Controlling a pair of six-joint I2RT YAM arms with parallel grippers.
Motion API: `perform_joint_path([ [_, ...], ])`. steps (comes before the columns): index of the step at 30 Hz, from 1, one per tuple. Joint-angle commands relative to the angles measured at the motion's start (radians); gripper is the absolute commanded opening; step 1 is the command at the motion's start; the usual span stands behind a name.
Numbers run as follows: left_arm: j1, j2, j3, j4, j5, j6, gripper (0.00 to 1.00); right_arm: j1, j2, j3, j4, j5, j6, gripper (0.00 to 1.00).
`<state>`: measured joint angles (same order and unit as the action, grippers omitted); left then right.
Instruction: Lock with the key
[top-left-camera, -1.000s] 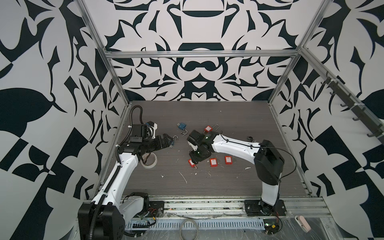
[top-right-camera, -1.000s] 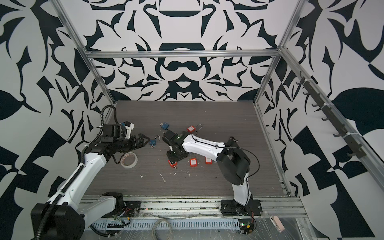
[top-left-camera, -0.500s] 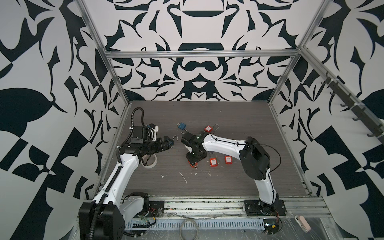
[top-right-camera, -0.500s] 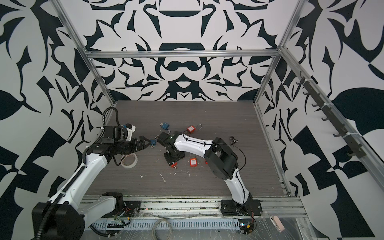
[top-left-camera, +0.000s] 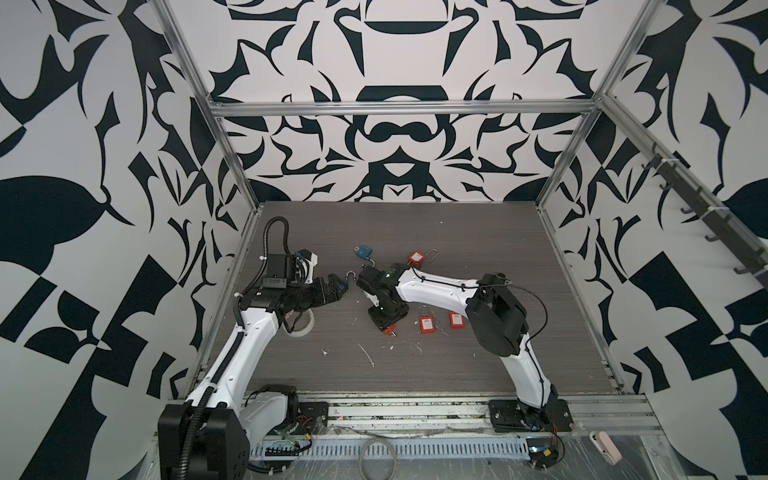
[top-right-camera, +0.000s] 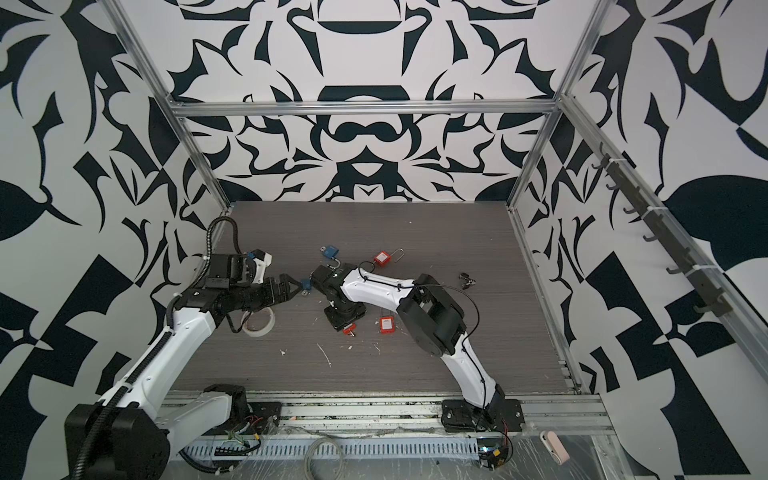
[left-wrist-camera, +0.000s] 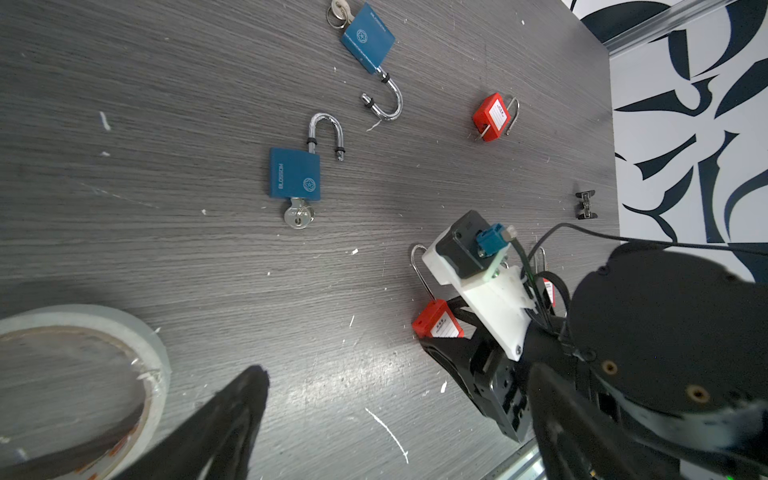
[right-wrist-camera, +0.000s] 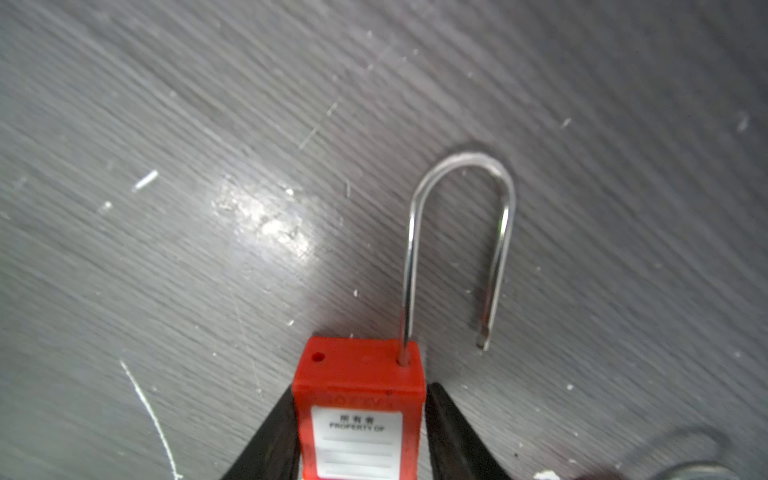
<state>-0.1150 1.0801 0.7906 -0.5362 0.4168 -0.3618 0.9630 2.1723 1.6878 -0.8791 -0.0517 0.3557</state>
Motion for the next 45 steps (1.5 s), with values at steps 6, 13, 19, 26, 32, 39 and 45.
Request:
perform_joint_path([
  [6,0.005,-0.009,-0.014,-0.012,0.017,0.015,0.99,0.008,-0.006,0.041,-0.051,0.028,-0.009,0.4],
  [13,0.004,-0.011,-0.006,-0.025,0.023,0.03,0.99,0.01,-0.115,-0.048,0.019,0.0,-0.032,0.29],
  [19,0.004,-0.006,0.002,-0.013,0.061,0.056,0.99,0.009,-0.215,-0.116,0.036,-0.053,-0.138,0.24],
  [26,0.004,0.017,0.0,0.035,0.183,0.135,0.94,-0.029,-0.472,-0.285,0.11,-0.144,-0.454,0.24],
  [32,-0.024,0.083,0.036,0.049,0.294,0.221,0.8,-0.072,-0.626,-0.358,0.065,-0.285,-0.673,0.25],
  [39,-0.188,0.046,-0.017,0.166,0.415,0.48,0.72,-0.114,-0.765,-0.462,0.051,-0.379,-0.807,0.25],
  [45,-0.252,0.003,-0.077,0.26,0.535,0.631,0.53,-0.114,-0.816,-0.498,0.047,-0.405,-0.825,0.24],
])
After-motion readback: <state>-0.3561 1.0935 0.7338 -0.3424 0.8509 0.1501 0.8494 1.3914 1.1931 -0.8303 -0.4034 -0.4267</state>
